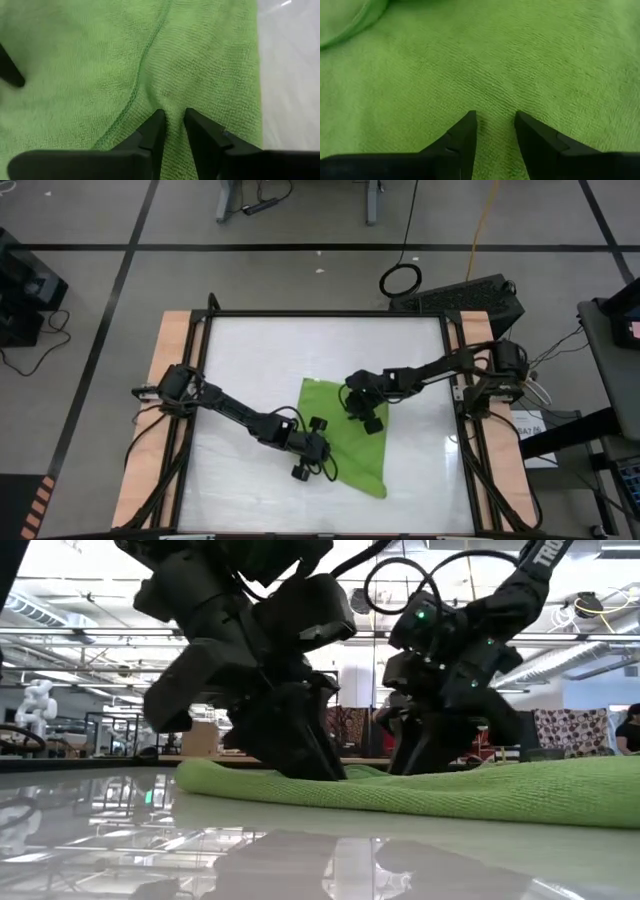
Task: Roll towel
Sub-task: Roll the green microfiber cloth
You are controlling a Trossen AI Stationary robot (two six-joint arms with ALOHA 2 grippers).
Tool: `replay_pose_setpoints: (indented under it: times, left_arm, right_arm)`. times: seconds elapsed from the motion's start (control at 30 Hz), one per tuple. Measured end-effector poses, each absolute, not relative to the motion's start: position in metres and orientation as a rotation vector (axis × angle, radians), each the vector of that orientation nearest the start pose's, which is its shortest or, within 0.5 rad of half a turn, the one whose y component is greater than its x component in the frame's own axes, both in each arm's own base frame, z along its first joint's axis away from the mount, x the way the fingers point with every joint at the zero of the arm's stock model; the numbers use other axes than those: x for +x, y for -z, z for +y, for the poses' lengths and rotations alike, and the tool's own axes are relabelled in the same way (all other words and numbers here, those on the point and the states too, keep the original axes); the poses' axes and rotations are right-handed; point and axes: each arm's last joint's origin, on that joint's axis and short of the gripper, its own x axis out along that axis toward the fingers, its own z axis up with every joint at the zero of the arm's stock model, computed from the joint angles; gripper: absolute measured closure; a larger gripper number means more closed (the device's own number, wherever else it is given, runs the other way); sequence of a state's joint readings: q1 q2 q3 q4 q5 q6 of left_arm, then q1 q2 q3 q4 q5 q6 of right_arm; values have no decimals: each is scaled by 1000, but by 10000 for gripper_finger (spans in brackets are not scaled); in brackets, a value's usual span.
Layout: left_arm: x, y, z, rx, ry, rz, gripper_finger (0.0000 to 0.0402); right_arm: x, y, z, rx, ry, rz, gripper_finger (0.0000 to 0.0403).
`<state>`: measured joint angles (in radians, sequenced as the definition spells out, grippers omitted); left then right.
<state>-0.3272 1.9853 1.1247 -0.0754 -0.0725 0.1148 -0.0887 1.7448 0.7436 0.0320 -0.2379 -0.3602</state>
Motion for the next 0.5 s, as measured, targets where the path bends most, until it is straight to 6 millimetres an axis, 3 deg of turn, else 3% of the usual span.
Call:
replay_pose_setpoints:
  times: [0.23,0.5]
  left_arm:
    - [344,-137,-118,495,186,1072,328]
    - [312,-136,-92,670,53,1428,341]
  right_arm:
    - [297,-111,-27,-15,-185,980,274]
    - [289,-123,-19,227,-29,1037,274]
